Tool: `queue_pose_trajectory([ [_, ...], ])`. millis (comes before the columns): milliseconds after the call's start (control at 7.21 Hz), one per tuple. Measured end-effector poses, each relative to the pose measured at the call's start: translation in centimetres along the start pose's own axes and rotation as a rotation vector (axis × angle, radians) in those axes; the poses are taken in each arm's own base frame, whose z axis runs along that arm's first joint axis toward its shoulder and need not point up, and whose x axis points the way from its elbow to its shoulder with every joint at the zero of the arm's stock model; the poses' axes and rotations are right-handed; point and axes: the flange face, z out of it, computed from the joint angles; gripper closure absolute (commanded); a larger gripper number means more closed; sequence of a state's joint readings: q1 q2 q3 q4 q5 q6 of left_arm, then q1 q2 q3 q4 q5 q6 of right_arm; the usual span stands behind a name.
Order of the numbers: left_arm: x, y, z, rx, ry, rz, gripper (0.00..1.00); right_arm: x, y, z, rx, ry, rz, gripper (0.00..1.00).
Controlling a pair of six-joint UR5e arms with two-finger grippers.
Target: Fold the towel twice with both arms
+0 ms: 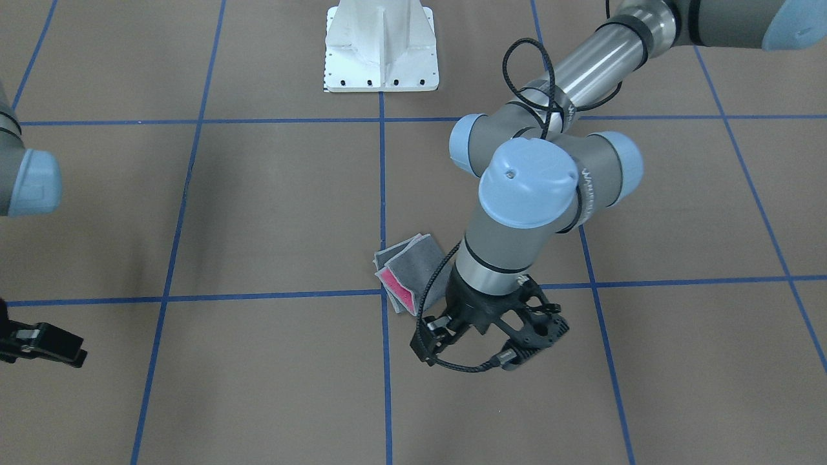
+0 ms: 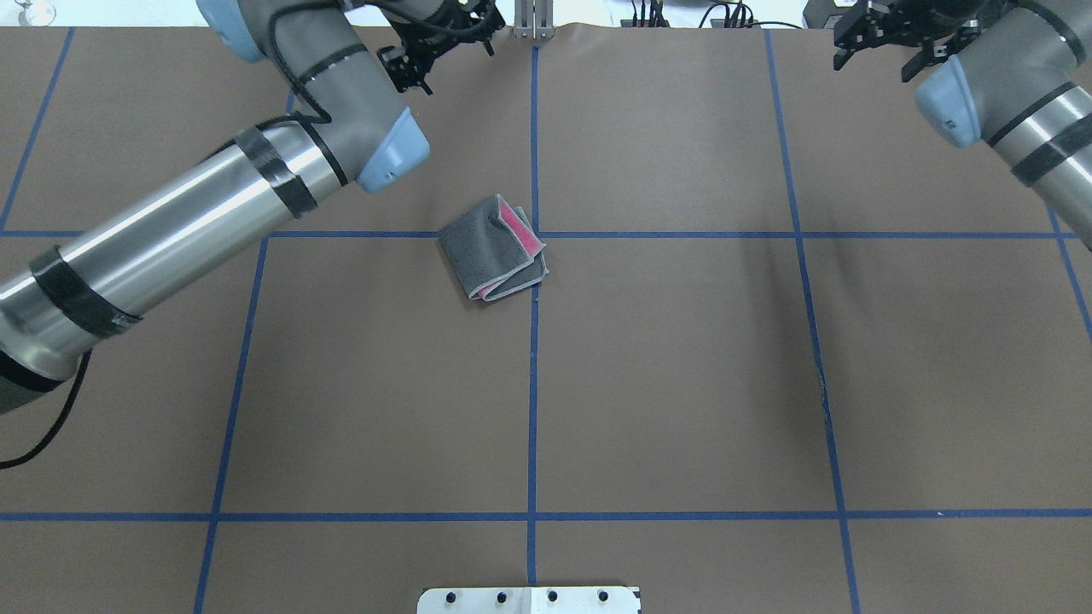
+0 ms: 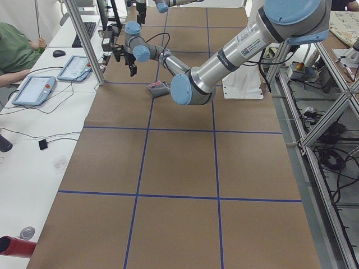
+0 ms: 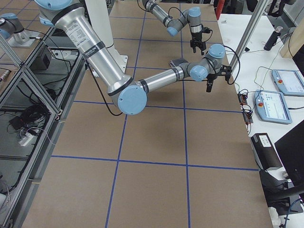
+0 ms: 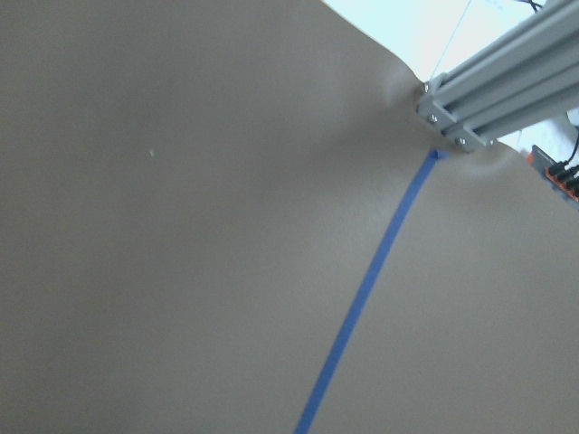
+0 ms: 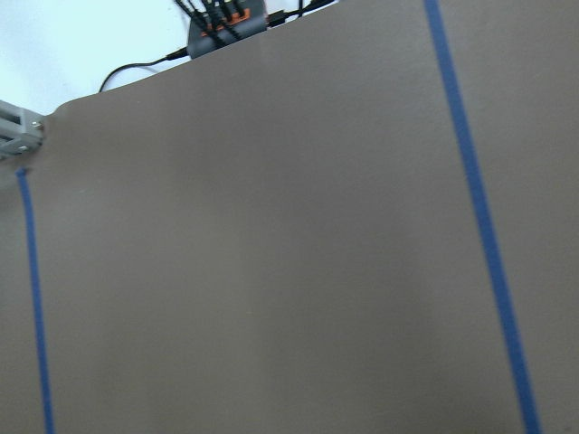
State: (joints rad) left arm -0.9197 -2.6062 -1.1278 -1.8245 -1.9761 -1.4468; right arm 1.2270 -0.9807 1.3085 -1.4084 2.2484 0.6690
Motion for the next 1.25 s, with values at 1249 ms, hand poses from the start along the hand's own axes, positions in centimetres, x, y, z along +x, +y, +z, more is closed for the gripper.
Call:
queue_pose_trajectory([
  [1249,-34.1,-16.5,-8.0,0.003,-0.207,0.598,0.0,29.9,8.2,-4.6,-0.099,0.159,-0.328,0.0],
])
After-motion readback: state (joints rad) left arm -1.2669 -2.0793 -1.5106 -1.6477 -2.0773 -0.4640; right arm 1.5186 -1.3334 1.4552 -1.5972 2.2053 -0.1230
